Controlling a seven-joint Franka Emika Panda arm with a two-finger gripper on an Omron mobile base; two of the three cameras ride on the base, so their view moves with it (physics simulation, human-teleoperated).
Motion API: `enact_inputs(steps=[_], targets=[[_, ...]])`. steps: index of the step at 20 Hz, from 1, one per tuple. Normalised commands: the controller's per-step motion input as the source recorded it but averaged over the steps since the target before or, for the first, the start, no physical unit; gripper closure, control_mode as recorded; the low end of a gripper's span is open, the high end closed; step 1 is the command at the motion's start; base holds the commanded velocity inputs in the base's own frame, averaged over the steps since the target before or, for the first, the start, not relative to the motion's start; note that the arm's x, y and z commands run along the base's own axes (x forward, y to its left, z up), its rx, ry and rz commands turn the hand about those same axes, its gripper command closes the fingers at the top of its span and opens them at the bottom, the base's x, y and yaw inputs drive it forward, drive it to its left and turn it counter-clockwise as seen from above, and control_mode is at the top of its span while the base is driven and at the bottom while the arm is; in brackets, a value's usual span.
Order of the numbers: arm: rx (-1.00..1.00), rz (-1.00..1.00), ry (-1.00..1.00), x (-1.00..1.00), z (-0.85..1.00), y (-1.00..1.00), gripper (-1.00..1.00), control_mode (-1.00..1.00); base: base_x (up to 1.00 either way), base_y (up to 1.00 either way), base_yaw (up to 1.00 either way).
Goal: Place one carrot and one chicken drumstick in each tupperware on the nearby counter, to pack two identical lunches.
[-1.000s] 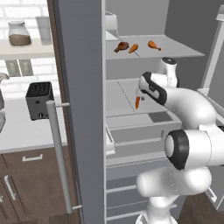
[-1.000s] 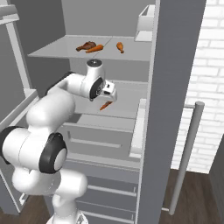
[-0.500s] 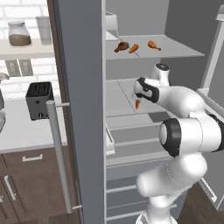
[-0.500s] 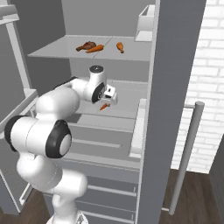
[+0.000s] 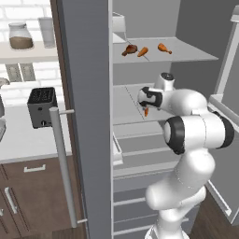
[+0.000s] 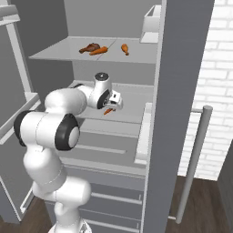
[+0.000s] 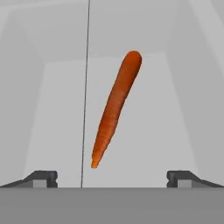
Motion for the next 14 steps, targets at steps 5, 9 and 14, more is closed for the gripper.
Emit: enact_inputs(steps=[5,9,14], targets=[[0.0,0.0,0.0,0.47,-0.12,0.0,-1.0,-1.0,0.0,0.0,0.0],[0.0,0.0,0.0,0.47,-0.16,0.0,-1.0,-1.0,0.0,0.0,0.0],[0.0,0.0,0.0,0.38,-0.21,0.0,-1.0,-1.0,0.0,0.0,0.0]])
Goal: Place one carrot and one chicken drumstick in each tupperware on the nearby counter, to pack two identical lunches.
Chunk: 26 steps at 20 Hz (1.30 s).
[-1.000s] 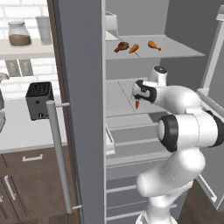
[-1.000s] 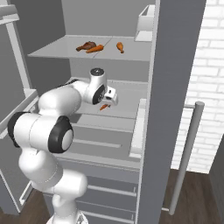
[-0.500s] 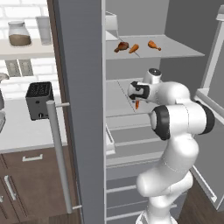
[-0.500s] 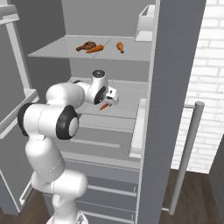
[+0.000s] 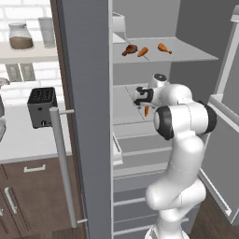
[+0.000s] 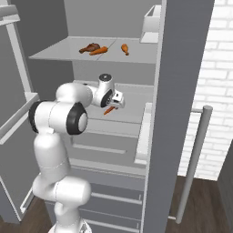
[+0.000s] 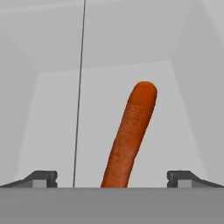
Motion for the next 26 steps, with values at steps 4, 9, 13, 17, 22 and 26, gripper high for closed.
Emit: enact_inputs(steps=[4,9,13,17,22,26], targets=[[0.0,0.0,0.0,0.33,-0.26,-0.02,-1.0,-1.0,0.0,0.0,0.0],[-0.02,0.0,0.0,0.24,-0.35,-0.02,-1.0,-1.0,0.0,0.0,0.0],[-0.05,0.0,0.0,0.16,-0.43,0.0,1.0,-1.0,0.0,0.0,0.0],[-0.02,0.0,0.0,0.02,-0.1,0.0,1.0,-1.0,0.0,0.0,0.0],[0.0,0.0,0.0,-0.02,-0.01,0.0,1.0,-1.0,0.0,0.0,0.0],[0.0,0.0,-0.08,-0.52,0.0,-0.02,1.0,-1.0,0.0,0.0,0.0]])
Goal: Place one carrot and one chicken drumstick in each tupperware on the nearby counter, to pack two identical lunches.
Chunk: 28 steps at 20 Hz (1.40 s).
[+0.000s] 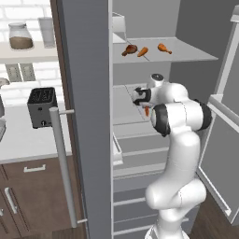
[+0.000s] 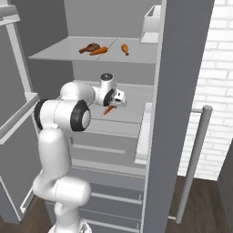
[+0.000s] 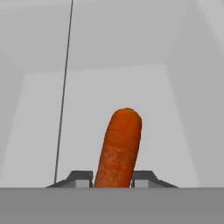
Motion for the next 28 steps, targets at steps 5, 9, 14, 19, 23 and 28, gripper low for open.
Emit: enact_inputs(steps=[5,9,14,19,23,28], targets=[[0.0,0.01,-0.34,-0.92,0.19,0.0,1.0,-1.0,0.0,0.0,0.0],[0.02,0.01,-0.46,-1.0,0.54,-0.03,1.0,-1.0,0.0,0.0,0.0],[0.01,0.0,-0.41,-1.0,0.94,0.0,1.0,-1.0,0.0,0.0,0.0],[0.0,0.0,-0.13,-1.0,1.0,0.0,1.0,-1.0,0.0,0.0,0.0],[-0.01,0.0,0.14,-1.0,1.0,0.0,1.0,-1.0,0.0,0.0,0.0],[-0.15,0.0,0.49,-0.59,0.61,0.0,1.0,-1.0,0.0,0.0,0.0]])
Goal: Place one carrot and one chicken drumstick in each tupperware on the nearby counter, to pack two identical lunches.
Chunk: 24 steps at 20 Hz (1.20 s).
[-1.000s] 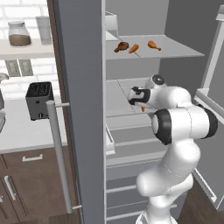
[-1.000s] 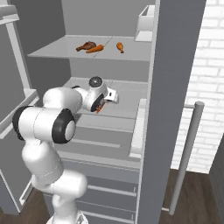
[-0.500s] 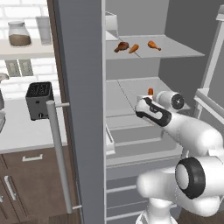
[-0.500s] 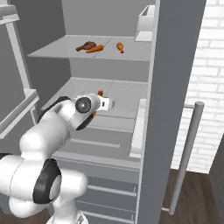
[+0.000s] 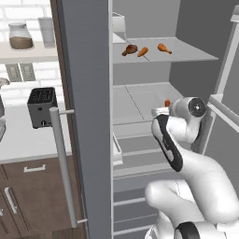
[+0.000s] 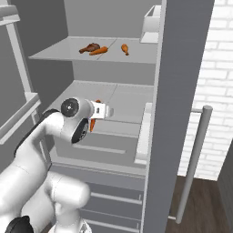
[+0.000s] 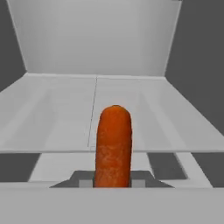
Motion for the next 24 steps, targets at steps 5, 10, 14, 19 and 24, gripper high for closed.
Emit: enact_inputs(steps=[5,10,14,19,24], targets=[[-0.3,0.0,0.87,-0.04,0.32,0.12,1.0,-1.0,0.0,0.0,0.0],[-0.03,0.0,0.09,-0.14,-0.06,0.0,1.0,-1.0,0.0,0.0,0.0],[0.0,0.0,0.0,0.0,0.0,0.0,1.0,1.0,-1.0,-0.03,0.12],[0.0,0.0,0.0,0.0,0.0,0.0,1.0,1.0,-1.0,0.06,0.18],[0.0,0.0,0.0,0.0,0.0,0.0,1.0,1.0,-1.0,0.84,0.28]])
